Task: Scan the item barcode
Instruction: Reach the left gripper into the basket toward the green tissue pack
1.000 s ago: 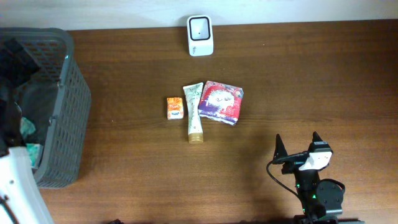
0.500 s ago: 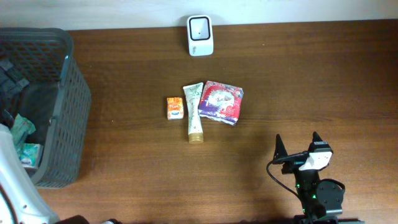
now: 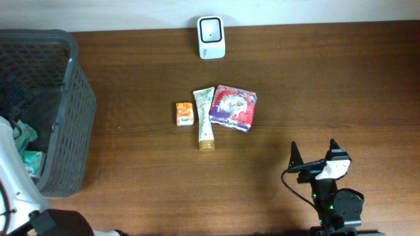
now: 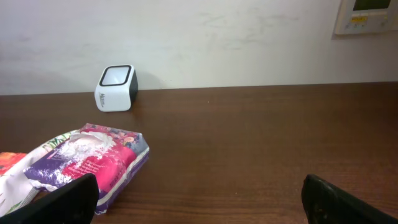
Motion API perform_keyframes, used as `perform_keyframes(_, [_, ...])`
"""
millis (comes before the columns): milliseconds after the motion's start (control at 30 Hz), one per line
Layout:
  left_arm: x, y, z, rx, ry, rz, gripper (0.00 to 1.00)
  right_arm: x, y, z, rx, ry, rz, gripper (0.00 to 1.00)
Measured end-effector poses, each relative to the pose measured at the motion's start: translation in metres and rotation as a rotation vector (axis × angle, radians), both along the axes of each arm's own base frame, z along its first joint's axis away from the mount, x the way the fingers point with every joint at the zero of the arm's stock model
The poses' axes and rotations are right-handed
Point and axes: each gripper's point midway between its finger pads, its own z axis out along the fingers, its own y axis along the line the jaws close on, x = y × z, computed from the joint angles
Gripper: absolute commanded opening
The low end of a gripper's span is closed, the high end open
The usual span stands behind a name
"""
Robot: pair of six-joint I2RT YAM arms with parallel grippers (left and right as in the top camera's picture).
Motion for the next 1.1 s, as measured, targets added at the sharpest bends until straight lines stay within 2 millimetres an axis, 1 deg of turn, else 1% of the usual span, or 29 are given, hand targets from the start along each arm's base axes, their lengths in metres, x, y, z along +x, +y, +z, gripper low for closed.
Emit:
perform_keyframes(100, [0.002,0.002,-0.012,-0.021,0.025,0.011,0.98,0.0,0.0,0.0,0.0,0.0,0.0,0.99])
perform_keyframes(200, [0.003,0.002,-0.022,-0.038,0.049,0.012,1.0,0.0,0.0,0.0,0.001,0.0,0.0,0.98])
perform_keyframes(300, [0.003,0.002,-0.023,-0.039,0.052,0.013,1.0,0.0,0.0,0.0,0.0,0.0,0.0,0.99])
perform_keyframes(467, [-0.002,0.002,-0.024,-0.04,0.074,0.021,0.91,0.0,0.0,0.0,0.0,0.0,0.0,0.99])
perform_keyframes(667, [-0.006,0.0,-0.027,-0.049,0.094,0.022,0.9,0.0,0.0,0.0,0.0,0.0,0.0,0.99])
perform_keyframes(733, [-0.008,-0.001,-0.03,-0.055,0.104,0.022,0.91,0.0,0.0,0.0,0.0,0.0,0.0,0.99])
perform_keyframes(800, [-0.011,-0.003,-0.04,-0.068,0.126,0.022,0.93,0.0,0.0,0.0,0.0,0.0,0.0,0.99])
perform_keyframes(833, [-0.016,-0.005,-0.057,-0.084,0.164,0.025,0.94,0.0,0.0,0.0,0.0,0.0,0.0,0.99])
perform_keyframes(867, [-0.017,-0.004,-0.064,-0.081,0.175,0.03,0.94,0.0,0.0,0.0,0.0,0.0,0.0,0.99])
perform_keyframes(933, [-0.017,0.003,-0.077,-0.057,0.188,0.046,0.93,0.0,0.0,0.0,0.0,0.0,0.0,0.99])
perform_keyframes(1067, [-0.015,0.012,-0.094,-0.053,0.218,0.063,0.93,0.0,0.0,0.0,0.0,0.0,0.0,0.99])
perform_keyframes(1100, [-0.017,0.016,-0.103,-0.066,0.239,0.074,0.93,0.0,0.0,0.0,0.0,0.0,0.0,0.99])
